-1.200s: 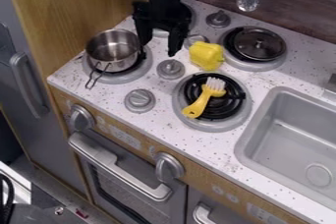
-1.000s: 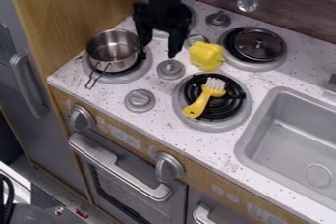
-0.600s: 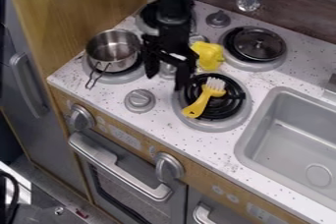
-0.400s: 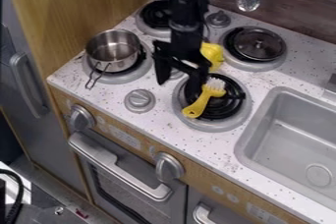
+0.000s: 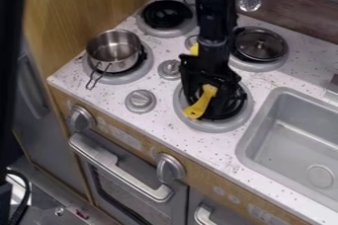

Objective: Move the yellow brush in the middle of the stove

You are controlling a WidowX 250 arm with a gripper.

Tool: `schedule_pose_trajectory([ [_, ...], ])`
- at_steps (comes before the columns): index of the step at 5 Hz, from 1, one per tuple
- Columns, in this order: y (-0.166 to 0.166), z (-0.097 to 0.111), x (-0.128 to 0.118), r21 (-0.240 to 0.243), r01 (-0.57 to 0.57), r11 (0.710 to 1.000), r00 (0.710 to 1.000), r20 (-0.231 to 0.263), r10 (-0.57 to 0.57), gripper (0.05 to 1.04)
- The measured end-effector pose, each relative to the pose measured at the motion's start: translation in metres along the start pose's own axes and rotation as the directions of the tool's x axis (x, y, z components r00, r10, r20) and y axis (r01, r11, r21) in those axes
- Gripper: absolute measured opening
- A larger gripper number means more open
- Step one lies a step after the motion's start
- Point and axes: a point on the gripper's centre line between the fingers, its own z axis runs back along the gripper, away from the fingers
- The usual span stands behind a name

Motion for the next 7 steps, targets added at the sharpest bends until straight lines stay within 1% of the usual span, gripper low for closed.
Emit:
schedule_pose_trajectory([
  [1, 0.010, -0.008, 0.007, 0.003, -0.045, 0.999, 0.999, -0.023, 0.045, 1.001],
  [2, 0.017, -0.013, 0.006, 0.016, -0.059, 0.998, 0.998, -0.033, 0.060, 0.955],
  [3, 0.018, -0.015, 0.002, 0.026, -0.052, 0.998, 0.998, -0.044, 0.053, 0.726],
  [4, 0.019, -0.013, 0.001, 0.037, -0.050, 0.998, 0.998, -0.037, 0.052, 0.499],
  [5, 0.020, -0.007, 0.002, 0.045, -0.046, 0.998, 0.999, -0.010, 0.047, 0.413],
  [6, 0.037, 0.004, 0.000, 0.072, -0.061, 0.996, 0.998, 0.000, 0.061, 0.412],
  [7, 0.085, 0.047, 0.015, 0.065, -0.189, 0.980, 0.979, 0.089, 0.182, 0.412],
])
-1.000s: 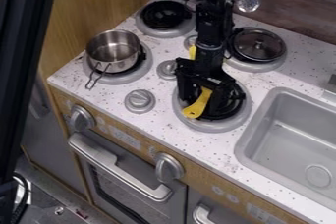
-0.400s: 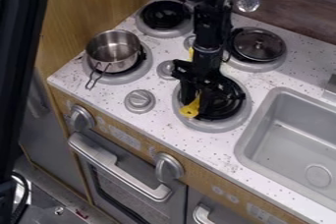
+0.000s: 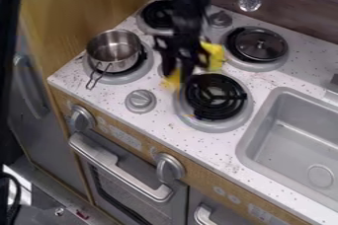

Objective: Move the yellow brush in the middle of the stove

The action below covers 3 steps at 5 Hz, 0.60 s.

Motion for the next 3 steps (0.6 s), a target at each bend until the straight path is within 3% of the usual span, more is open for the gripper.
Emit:
schedule_pose_trajectory([
  [1, 0.037, 0.017, 0.034, -0.026, -0.087, 0.996, 0.995, 0.054, 0.088, 0.412],
  [2, 0.061, 0.000, 0.062, -0.057, -0.136, 0.989, 0.990, 0.038, 0.138, 0.412],
  [3, 0.066, -0.022, 0.085, -0.073, -0.107, 0.992, 0.994, -0.003, 0.107, 0.412],
])
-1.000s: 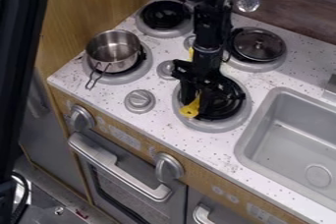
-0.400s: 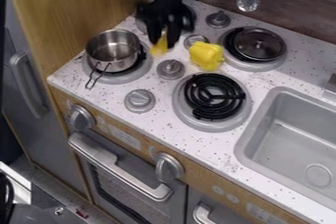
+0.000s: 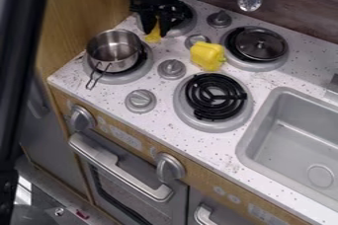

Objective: Move the yellow brush in the middle of the stove

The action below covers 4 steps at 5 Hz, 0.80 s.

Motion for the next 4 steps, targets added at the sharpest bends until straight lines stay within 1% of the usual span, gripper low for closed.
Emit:
schedule_pose_trajectory([
  [1, -0.003, -0.017, -0.001, 0.017, 0.032, 0.999, 0.998, -0.048, -0.031, 0.412],
  [2, -0.002, -0.022, -0.006, 0.047, 0.057, 0.997, 0.996, -0.076, -0.053, 0.475],
  [3, -0.014, -0.026, -0.019, 0.062, 0.093, 0.994, 0.993, -0.079, -0.089, 0.776],
  [4, -0.021, -0.003, -0.033, 0.056, 0.080, 0.995, 0.997, -0.009, -0.080, 0.993],
])
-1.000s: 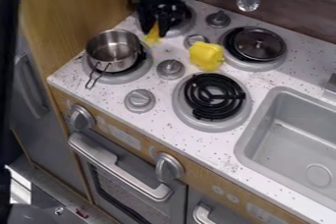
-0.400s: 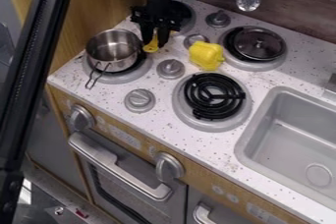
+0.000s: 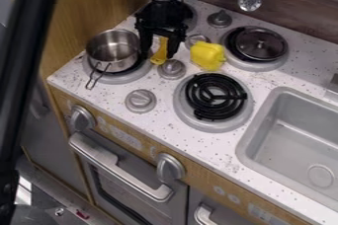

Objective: Move the yellow brush in the middle of the stove

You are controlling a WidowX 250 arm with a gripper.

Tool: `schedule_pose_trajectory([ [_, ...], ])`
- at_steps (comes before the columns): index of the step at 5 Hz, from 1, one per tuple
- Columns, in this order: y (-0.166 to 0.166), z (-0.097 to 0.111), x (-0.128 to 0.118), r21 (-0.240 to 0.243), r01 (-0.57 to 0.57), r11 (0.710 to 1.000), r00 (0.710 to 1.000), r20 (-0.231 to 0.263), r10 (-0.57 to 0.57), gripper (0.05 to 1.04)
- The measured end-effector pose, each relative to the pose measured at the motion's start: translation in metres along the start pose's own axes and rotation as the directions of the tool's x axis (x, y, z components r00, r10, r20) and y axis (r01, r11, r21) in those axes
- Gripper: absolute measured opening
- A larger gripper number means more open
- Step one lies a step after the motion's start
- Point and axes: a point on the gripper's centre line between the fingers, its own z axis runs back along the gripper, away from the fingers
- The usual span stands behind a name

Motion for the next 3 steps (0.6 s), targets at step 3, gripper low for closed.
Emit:
schedule_pose_trajectory([
  [3, -0.052, 0.029, -0.051, -0.018, 0.050, 0.999, 0.998, 0.042, -0.050, 0.997],
])
